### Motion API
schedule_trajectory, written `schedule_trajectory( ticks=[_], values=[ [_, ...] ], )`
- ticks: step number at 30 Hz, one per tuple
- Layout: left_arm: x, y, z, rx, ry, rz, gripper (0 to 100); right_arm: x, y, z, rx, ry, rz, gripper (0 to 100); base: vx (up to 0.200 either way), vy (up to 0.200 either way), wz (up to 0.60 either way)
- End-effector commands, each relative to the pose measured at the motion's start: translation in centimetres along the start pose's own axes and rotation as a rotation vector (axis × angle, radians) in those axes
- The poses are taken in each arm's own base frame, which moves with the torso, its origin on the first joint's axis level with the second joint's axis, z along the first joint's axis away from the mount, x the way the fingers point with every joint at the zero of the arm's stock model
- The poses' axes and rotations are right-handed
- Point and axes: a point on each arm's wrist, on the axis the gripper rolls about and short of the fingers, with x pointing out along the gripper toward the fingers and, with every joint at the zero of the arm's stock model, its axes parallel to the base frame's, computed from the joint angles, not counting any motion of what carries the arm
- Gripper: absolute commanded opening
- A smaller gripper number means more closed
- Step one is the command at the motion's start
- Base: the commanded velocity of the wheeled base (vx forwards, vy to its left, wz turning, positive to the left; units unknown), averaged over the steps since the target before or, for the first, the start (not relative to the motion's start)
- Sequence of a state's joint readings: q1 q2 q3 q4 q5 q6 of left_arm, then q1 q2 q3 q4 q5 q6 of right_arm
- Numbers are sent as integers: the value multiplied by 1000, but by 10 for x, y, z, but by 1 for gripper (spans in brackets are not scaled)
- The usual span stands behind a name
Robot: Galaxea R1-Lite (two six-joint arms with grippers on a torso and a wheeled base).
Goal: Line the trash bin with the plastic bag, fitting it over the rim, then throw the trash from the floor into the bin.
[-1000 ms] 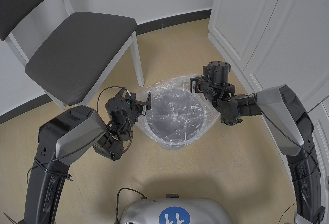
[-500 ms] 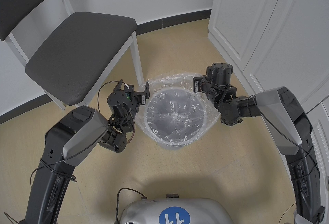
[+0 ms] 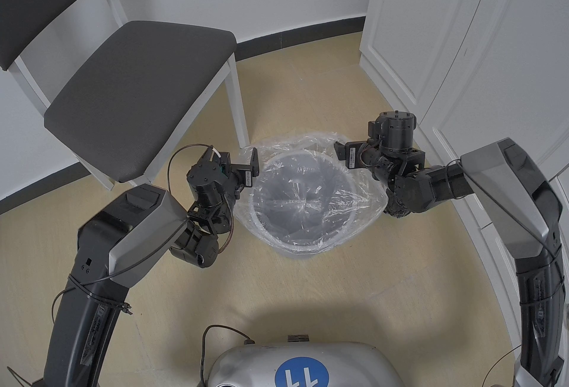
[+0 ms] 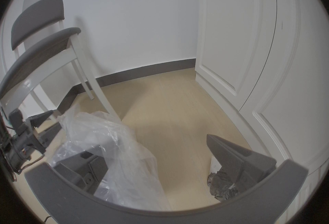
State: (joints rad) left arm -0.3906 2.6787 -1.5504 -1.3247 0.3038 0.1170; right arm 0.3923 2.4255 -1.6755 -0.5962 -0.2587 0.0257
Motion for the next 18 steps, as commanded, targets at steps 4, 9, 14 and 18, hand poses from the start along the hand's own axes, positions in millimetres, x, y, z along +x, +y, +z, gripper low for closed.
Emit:
schedule_trajectory(
  ticks=[4,9,14,18],
  values=[
    [-13,5,26,-47,45,-14,100,-24,-27,12,11,30,-19,100,0,0,0],
    [-12,17,31,-45,55,-6,100,-38,-30,17,120,56,2,100,0,0,0],
    [-15,23,39,-143,101,-81,100,-51,-37,14,242,89,-3,100,0,0,0],
    [-37,26,45,-144,177,-227,100,-56,-38,6,270,128,24,100,0,0,0]
  ],
)
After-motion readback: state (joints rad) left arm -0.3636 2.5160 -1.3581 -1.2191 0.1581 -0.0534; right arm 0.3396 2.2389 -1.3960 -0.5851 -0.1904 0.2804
